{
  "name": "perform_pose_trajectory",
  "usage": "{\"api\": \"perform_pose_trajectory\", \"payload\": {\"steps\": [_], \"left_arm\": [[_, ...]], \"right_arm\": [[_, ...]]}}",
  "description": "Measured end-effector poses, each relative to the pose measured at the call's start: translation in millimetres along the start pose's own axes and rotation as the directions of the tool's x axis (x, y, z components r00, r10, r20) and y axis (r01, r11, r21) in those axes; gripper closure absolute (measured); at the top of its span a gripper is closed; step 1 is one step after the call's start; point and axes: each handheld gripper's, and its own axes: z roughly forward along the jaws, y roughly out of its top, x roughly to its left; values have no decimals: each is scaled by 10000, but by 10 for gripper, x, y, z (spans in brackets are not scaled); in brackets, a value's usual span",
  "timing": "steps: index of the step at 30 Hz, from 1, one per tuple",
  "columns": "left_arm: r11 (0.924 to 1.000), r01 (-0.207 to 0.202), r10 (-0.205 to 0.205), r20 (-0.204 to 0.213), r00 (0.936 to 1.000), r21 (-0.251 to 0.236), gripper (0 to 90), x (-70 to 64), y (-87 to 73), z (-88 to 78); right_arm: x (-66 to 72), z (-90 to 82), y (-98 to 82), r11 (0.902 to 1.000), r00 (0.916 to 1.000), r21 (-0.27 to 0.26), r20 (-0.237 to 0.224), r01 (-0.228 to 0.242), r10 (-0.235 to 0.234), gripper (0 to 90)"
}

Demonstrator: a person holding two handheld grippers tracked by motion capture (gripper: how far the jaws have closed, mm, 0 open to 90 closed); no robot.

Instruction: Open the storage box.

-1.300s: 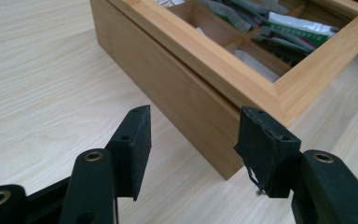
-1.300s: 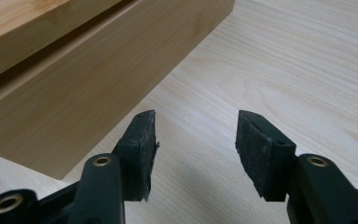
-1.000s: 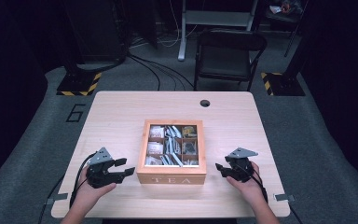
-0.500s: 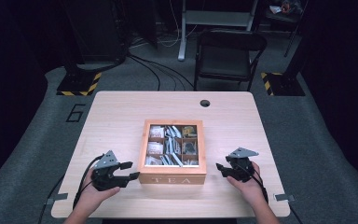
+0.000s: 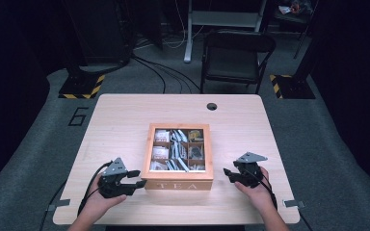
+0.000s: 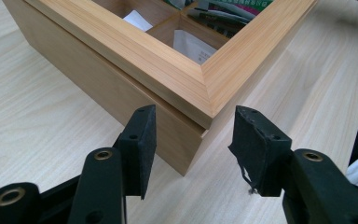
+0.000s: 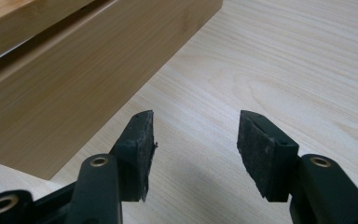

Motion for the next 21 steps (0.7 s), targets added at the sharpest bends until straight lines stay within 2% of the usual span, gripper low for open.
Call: {"api": "perform_pose_trajectory", "payload": {"steps": [4,5,8,10,11,12,14,17,21], "left_arm": [[10000,25,-25,-11,10000,68,538,-21,0,19],[9999,-109,109,-26,9999,105,548,-31,6,22],[9998,-130,131,-47,9999,119,567,-45,12,26],[9997,-225,226,-235,9995,60,578,-66,13,48],[9993,-272,276,-196,9994,237,585,-68,21,42],[9995,-226,232,-287,9993,206,585,-78,21,52],[9996,-147,157,-414,9990,241,595,-81,32,53],[9995,-102,113,-370,9993,291,601,-79,42,48],[9997,-14,24,-407,9992,248,600,-84,50,49]], "right_arm": [[-1,-2,1,10000,10000,37,-21,51,-51,455],[1,-2,1,10000,10000,28,-32,53,-53,455],[2,-5,3,10000,10000,26,-33,50,-50,455],[6,-6,8,9999,9999,-37,-67,110,-111,455],[8,-7,10,9999,9999,-29,-75,138,-138,456],[20,-6,11,10000,9999,-48,-98,42,-43,455],[17,-6,14,9998,9998,-53,-92,177,-178,454],[24,-22,30,9999,9999,-103,-149,65,-67,452],[35,-67,67,9995,9995,-256,-268,173,-180,451]]}}
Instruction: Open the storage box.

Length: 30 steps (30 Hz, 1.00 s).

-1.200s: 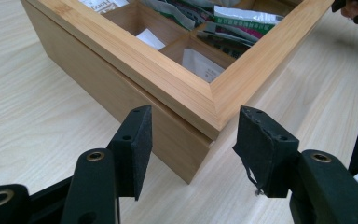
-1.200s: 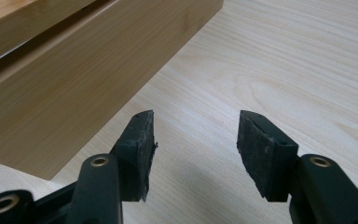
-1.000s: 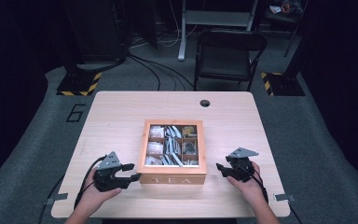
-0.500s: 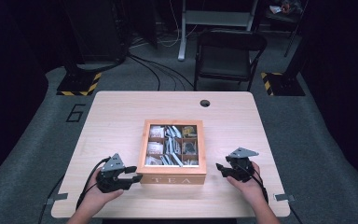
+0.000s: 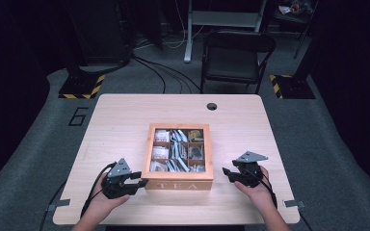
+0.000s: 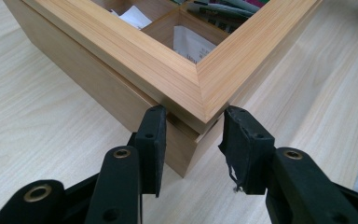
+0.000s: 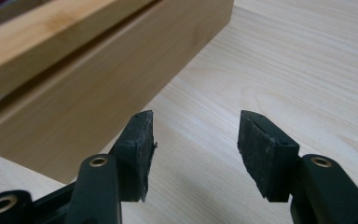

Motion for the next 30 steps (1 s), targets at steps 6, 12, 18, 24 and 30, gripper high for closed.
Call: {"api": "perform_pose_trajectory", "payload": {"steps": [6,12,18,24,30], "left_arm": [[10000,-23,24,-125,9999,33,600,-9,21,-12],[10000,20,-19,-62,10000,77,599,-12,39,-21],[9999,28,-27,-105,9999,140,598,-4,72,-47],[9999,143,-143,-79,9999,74,598,2,103,-73],[9994,334,-334,44,9994,-96,598,12,142,-115]], "right_arm": [[68,-87,84,9996,9995,-54,-111,284,-285,455],[133,-168,142,9989,9980,-103,-424,464,-468,462],[245,-248,139,9979,9956,-94,-672,645,-650,465],[371,-324,174,9965,9897,-271,-1173,792,-819,500],[441,-331,188,9961,9802,-18,-1777,879,-868,524]]}}
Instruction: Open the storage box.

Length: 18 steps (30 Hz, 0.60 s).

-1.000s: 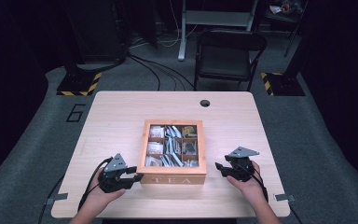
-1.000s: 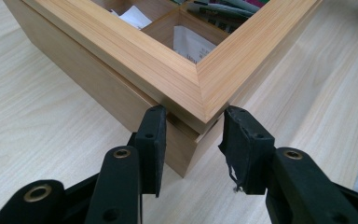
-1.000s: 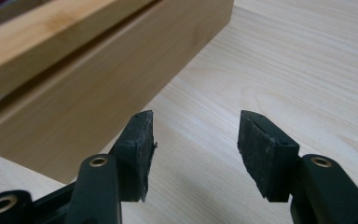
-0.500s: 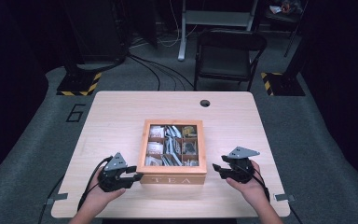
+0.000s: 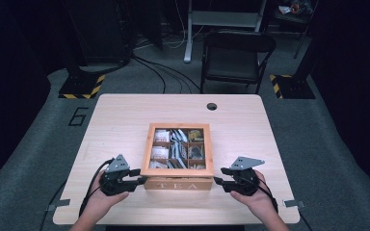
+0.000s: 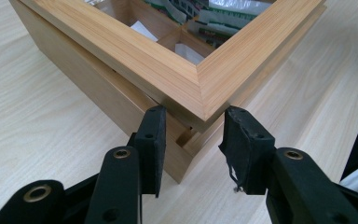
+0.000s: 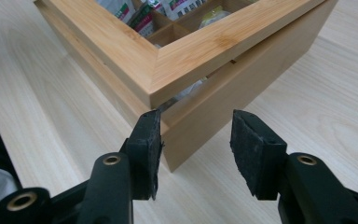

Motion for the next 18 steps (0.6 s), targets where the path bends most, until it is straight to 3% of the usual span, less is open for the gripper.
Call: {"api": "perform_pose_trajectory", "payload": {"steps": [9,13,18], "left_arm": [[10000,9,-9,60,10000,-42,599,15,48,-27],[10000,35,-35,27,10000,-55,600,11,64,-21],[10000,-18,18,-6,10000,-42,600,11,58,-13]], "right_arm": [[18,-13,15,9999,9995,-90,-309,-87,84,545],[52,44,45,9998,9975,-100,-692,-183,175,545],[82,134,88,9999,9967,20,-798,-109,111,559]]}}
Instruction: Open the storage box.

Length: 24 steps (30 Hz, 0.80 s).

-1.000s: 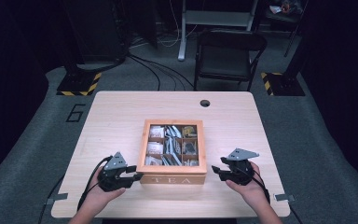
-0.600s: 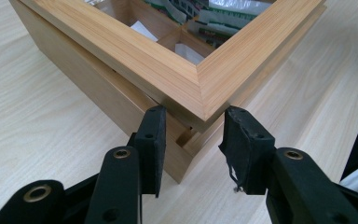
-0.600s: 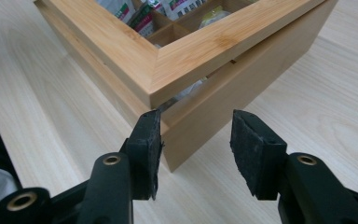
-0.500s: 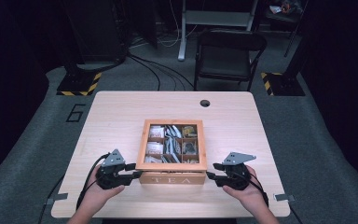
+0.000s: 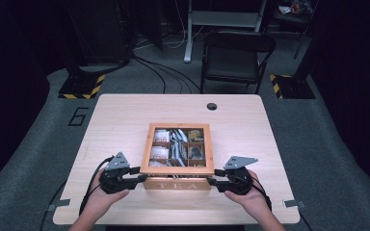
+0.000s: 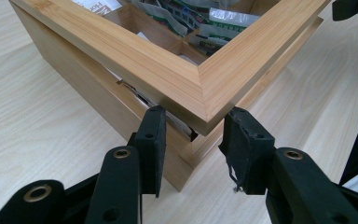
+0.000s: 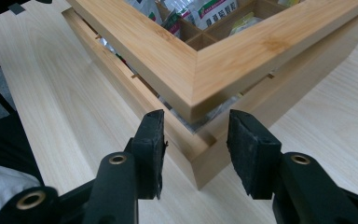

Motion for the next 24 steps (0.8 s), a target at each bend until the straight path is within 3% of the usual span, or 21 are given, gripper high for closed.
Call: {"api": "perform_pose_trajectory", "payload": {"steps": [12,22,23,24], "left_arm": [[9999,37,-37,17,10000,-156,598,4,-5,3],[9984,-326,309,-357,9989,-471,490,16,28,-6],[9972,-501,468,-601,9971,-555,478,24,49,-11],[9971,-525,493,-589,9970,-544,474,29,63,-19]], "right_arm": [[10,61,120,9997,9998,152,-14,-210,210,594],[1,15,201,9994,9997,252,-43,-256,257,601],[1,5,213,9993,9996,246,-17,-284,285,603],[0,-3,223,9991,9993,210,-69,-356,357,604]]}}
